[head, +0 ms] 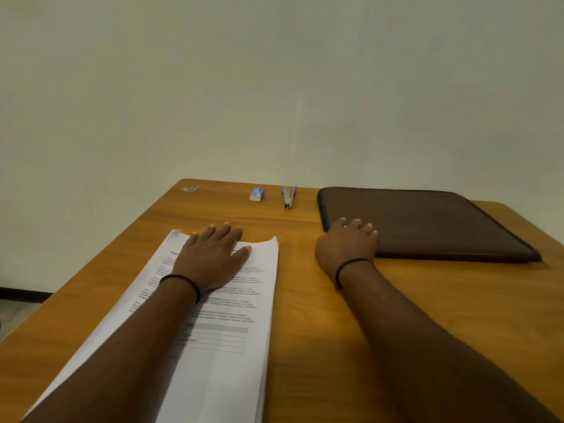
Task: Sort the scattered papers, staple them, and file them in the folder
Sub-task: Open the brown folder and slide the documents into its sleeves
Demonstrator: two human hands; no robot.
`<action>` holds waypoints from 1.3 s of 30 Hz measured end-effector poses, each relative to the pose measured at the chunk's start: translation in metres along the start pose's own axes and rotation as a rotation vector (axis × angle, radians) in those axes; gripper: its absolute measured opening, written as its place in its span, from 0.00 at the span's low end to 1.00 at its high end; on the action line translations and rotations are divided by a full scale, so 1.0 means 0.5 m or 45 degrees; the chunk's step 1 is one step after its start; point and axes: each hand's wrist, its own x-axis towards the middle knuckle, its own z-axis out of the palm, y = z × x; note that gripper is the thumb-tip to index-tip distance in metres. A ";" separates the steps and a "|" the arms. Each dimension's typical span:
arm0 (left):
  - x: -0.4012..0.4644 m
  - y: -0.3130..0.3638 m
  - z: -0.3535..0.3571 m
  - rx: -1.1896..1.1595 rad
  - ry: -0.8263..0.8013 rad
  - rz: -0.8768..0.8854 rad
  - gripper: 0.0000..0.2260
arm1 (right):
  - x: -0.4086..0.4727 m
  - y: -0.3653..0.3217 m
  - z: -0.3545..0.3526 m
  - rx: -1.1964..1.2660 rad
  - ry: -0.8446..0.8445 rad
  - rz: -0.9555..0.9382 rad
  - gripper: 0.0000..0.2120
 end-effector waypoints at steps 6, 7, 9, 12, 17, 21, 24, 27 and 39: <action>-0.030 0.030 -0.020 -0.119 0.486 0.016 0.25 | -0.083 0.103 -0.015 0.002 -0.012 -0.209 0.26; -0.034 0.035 -0.026 -0.100 0.561 0.036 0.24 | -0.103 0.124 -0.012 -0.025 0.010 -0.261 0.26; -0.044 0.044 -0.039 -0.073 0.658 0.080 0.21 | -0.143 0.156 -0.017 -0.083 0.081 -0.392 0.25; -0.064 0.106 -0.048 -0.179 0.594 0.109 0.21 | -0.194 0.209 -0.042 -0.050 0.106 -0.547 0.24; -0.137 0.274 -0.026 -0.275 0.287 0.270 0.25 | -0.283 0.331 -0.047 0.461 0.059 -0.617 0.23; -0.196 0.371 0.019 -0.062 0.091 0.352 0.28 | -0.343 0.410 -0.008 0.757 0.302 -0.507 0.15; -0.206 0.412 0.033 -0.036 -0.013 0.210 0.33 | -0.357 0.434 -0.005 0.649 0.281 -0.456 0.19; -0.206 0.424 0.027 -0.047 -0.103 0.166 0.32 | -0.369 0.434 0.001 0.636 0.254 -0.459 0.20; -0.271 0.578 0.029 0.116 -0.003 0.438 0.29 | -0.294 0.537 -0.030 1.803 0.447 0.261 0.16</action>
